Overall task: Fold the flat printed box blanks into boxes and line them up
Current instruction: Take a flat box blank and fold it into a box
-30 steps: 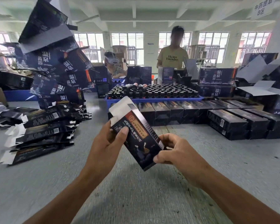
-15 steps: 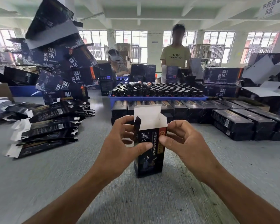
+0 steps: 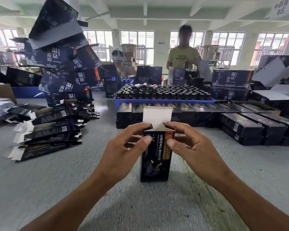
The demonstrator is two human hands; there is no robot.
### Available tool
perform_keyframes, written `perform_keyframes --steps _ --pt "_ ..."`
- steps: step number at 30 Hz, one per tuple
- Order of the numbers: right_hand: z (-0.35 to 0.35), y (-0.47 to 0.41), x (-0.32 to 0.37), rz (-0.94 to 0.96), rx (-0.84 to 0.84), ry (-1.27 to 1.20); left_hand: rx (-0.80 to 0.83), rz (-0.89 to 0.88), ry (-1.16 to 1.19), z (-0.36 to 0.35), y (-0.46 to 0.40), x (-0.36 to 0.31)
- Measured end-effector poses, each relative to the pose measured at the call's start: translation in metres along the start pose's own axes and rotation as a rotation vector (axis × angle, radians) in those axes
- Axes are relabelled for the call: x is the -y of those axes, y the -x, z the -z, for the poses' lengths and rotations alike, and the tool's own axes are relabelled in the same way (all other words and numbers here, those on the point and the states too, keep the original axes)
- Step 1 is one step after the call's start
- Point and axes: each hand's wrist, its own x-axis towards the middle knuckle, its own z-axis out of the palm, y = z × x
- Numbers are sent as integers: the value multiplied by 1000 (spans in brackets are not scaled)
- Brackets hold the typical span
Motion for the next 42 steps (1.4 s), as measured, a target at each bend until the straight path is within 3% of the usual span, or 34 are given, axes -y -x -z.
perform_keyframes --steps 11,33,42 --pt "-5 0 3 57 -92 -137 -44 4 197 -1 -1 -10" --pt "-5 1 6 109 -209 -76 -56 -5 191 -1 0 -15" --pt "-5 2 3 144 -212 27 -99 -110 2 -6 2 -14"
